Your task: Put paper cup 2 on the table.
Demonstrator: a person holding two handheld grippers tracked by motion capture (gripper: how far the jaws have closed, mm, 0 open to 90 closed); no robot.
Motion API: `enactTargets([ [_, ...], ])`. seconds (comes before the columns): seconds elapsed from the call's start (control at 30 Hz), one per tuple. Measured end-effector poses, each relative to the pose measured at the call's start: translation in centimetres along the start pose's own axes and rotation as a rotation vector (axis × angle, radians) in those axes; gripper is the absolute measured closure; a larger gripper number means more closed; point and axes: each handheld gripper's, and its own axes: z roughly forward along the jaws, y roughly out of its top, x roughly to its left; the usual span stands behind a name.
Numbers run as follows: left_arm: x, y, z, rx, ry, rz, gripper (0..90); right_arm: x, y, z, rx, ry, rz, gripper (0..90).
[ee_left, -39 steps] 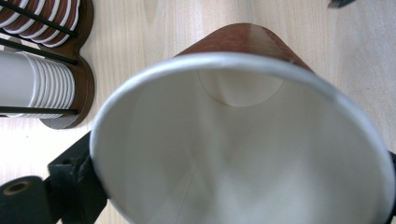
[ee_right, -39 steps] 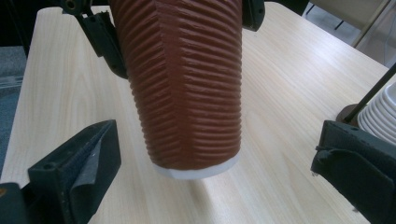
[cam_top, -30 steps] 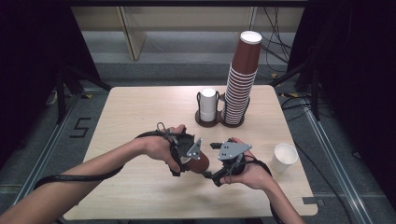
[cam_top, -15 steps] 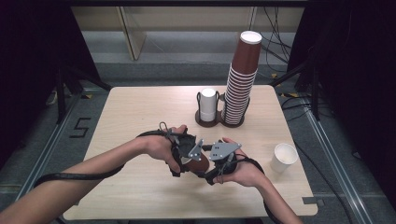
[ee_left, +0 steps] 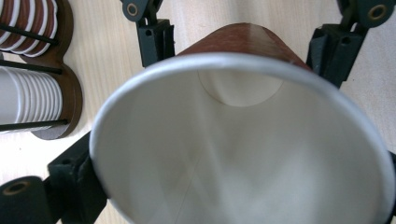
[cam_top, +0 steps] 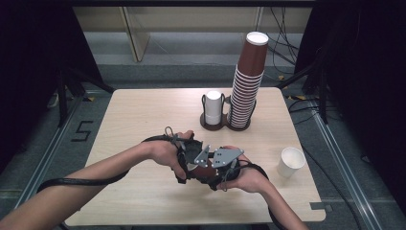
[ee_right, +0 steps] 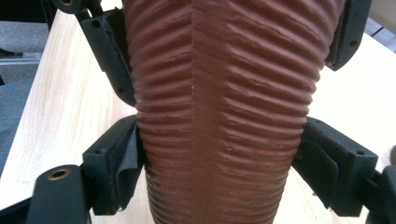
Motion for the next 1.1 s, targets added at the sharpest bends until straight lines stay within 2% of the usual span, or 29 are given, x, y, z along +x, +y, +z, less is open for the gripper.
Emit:
enactTargets([
  [0.13,-0.1,0.1,0.1,-0.002,-0.003,0.002,7.2,-0.1,-0.2,0.1,-0.011,0.001,-0.025,20.9],
  [0.17,-0.1,0.1,0.1,-0.004,-0.003,0.003,7.2,-0.2,-0.2,0.0,-0.013,-0.006,-0.047,21.0],
  [0.3,-0.2,0.2,0.3,-0.011,-0.017,0.004,7.5,-0.1,-0.4,0.0,-0.021,-0.004,-0.039,21.4],
  [0.33,-0.2,0.2,0.3,-0.01,-0.021,0.004,7.5,0.0,-0.6,0.0,-0.016,0.015,-0.018,21.7],
  [0.37,-0.2,0.2,0.3,-0.01,-0.021,0.004,7.6,0.0,-0.6,0.0,-0.016,0.015,-0.018,21.7],
  [0.4,-0.2,0.3,0.4,-0.01,-0.021,0.007,7.6,-0.1,-0.6,-0.1,-0.015,0.008,-0.039,21.9],
  [0.63,-0.1,0.6,0.2,-0.017,-0.011,0.018,7.9,-0.3,-0.8,-0.4,-0.03,0.0,-0.037,22.7],
  [0.67,-0.1,0.7,0.1,-0.019,-0.011,0.018,8.0,0.0,-0.8,-0.6,-0.018,0.009,0.004,22.9],
  [0.77,-0.2,0.7,0.0,-0.027,-0.009,0.017,8.0,0.0,-0.7,-0.6,-0.033,0.01,-0.013,23.1],
  [0.8,-0.2,0.7,0.0,-0.027,-0.009,0.017,8.0,-0.1,-0.7,-0.7,-0.032,0.01,-0.034,23.1],
  [0.9,-0.2,0.7,0.0,-0.027,-0.013,0.02,7.1,0.0,-0.7,-0.6,-0.033,0.017,-0.023,23.1],
  [0.93,-0.3,0.6,0.1,-0.055,-0.014,-0.001,6.5,0.0,-0.7,-0.6,-0.04,0.012,-0.02,22.9],
  [0.97,-0.2,0.6,0.0,-0.046,-0.015,0.017,5.5,0.1,-0.8,-0.7,-0.041,0.01,-0.023,22.8],
  [1.0,-0.3,0.6,0.0,-0.059,-0.018,0.007,3.2,0.0,-0.8,-0.8,-0.041,-0.007,-0.045,22.8],
  [1.03,-0.3,0.7,0.0,-0.075,-0.01,0.003,0.0,0.0,-0.9,-0.8,-0.04,-0.008,-0.038,22.7],
  [1.1,-0.5,0.7,0.0,-0.088,-0.005,-0.007,0.0,-0.1,-1.0,-0.8,-0.04,-0.011,-0.04,22.7],
])
